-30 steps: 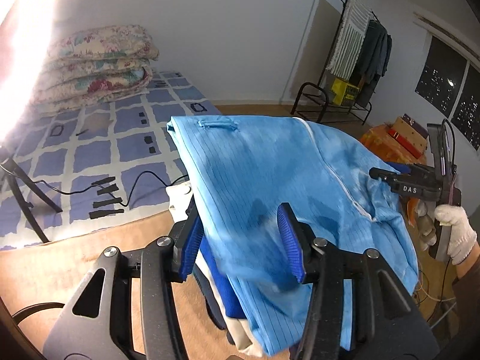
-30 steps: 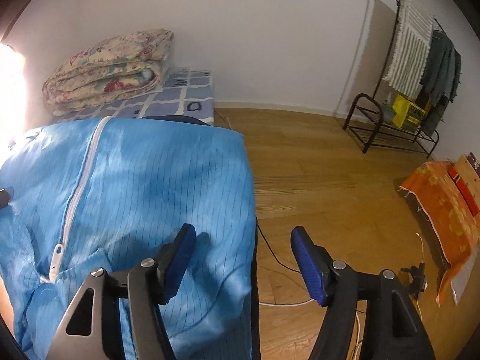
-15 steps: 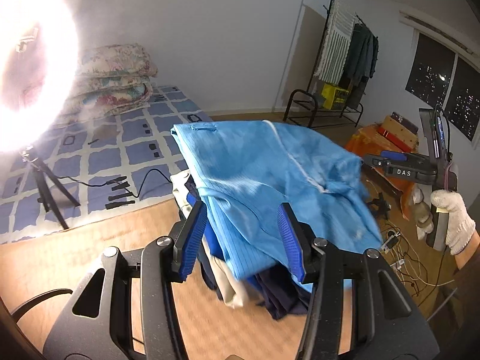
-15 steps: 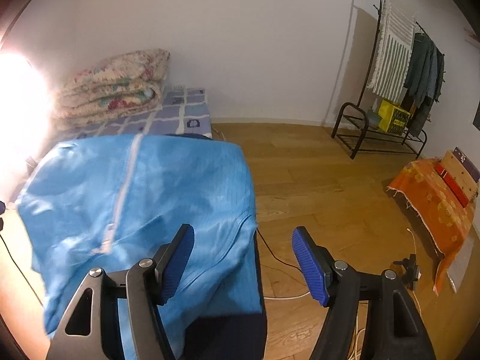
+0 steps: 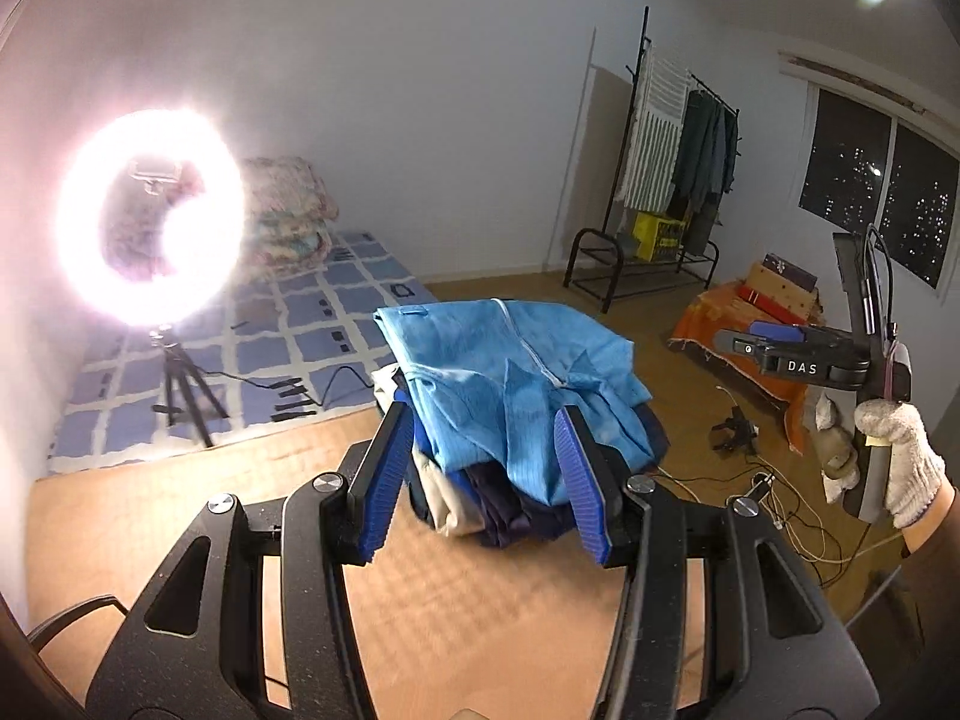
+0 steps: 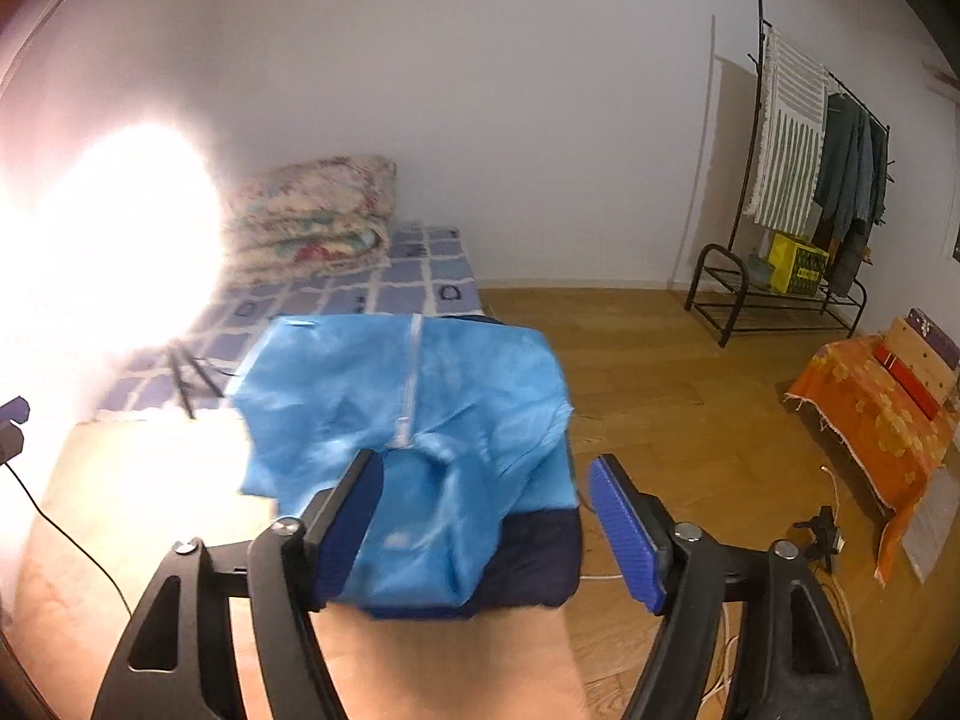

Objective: Fold large clothes

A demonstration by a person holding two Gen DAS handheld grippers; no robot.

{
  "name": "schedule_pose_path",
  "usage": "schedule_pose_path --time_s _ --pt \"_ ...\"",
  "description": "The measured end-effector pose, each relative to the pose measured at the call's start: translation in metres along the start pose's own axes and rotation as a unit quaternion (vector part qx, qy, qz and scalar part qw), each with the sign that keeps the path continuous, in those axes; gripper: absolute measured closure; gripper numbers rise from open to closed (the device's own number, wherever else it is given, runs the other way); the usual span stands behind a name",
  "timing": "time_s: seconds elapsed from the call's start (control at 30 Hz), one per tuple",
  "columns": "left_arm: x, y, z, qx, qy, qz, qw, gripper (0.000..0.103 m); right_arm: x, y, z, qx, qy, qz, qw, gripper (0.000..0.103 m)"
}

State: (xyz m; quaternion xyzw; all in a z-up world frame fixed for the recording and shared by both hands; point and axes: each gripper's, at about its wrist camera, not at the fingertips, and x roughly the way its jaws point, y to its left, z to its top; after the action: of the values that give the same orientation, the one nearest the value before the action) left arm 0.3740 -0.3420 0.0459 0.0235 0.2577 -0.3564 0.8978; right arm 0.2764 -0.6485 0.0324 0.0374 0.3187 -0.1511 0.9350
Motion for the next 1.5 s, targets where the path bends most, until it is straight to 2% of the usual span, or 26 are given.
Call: schedule_pose_path --time_s 0.03,0.07,0.23,0.4,0.63,0.8,1.2,1.37,1.5 --pt "-0.017 -0.003 -0.005 0.0 -0.002 0.004 1.0 0.042 -0.013 0.005 -0.004 0.001 -0.003 0.002 1.0 0.026" --pt "-0.03 -0.005 -0.009 0.001 -0.006 0.007 1.0 0.039 -0.027 0.011 -0.008 0.0 -0.008 0.003 1.0 0.026" --pt "-0.088 -0.017 -0.042 0.011 -0.012 0.026 0.9995 0.036 -0.079 0.039 -0.037 -0.007 -0.026 0.024 0.999 0.018" --pt "-0.124 -0.023 -0.075 0.006 -0.004 0.029 0.9995 0.028 -0.122 0.068 -0.076 -0.006 -0.043 0.035 0.998 0.005" --pt "-0.161 -0.03 -0.121 0.001 -0.007 0.058 0.9983 0.015 -0.153 0.096 -0.123 -0.001 -0.054 0.037 0.998 0.0" --pt "-0.179 -0.031 -0.144 -0.003 -0.023 0.073 0.997 0.004 -0.162 0.117 -0.151 -0.015 -0.062 0.027 0.998 0.0" --pt "-0.179 -0.029 -0.177 0.013 -0.01 0.105 0.9944 0.0 -0.16 0.163 -0.202 -0.031 -0.08 0.019 0.996 0.0" --pt "-0.174 -0.022 -0.186 0.003 0.005 0.112 0.9937 0.0 -0.147 0.165 -0.211 -0.035 -0.068 0.016 0.997 0.0" --pt "-0.175 -0.021 -0.193 0.007 0.007 0.121 0.9926 0.0 -0.146 0.166 -0.217 -0.039 -0.072 -0.002 0.997 0.0"
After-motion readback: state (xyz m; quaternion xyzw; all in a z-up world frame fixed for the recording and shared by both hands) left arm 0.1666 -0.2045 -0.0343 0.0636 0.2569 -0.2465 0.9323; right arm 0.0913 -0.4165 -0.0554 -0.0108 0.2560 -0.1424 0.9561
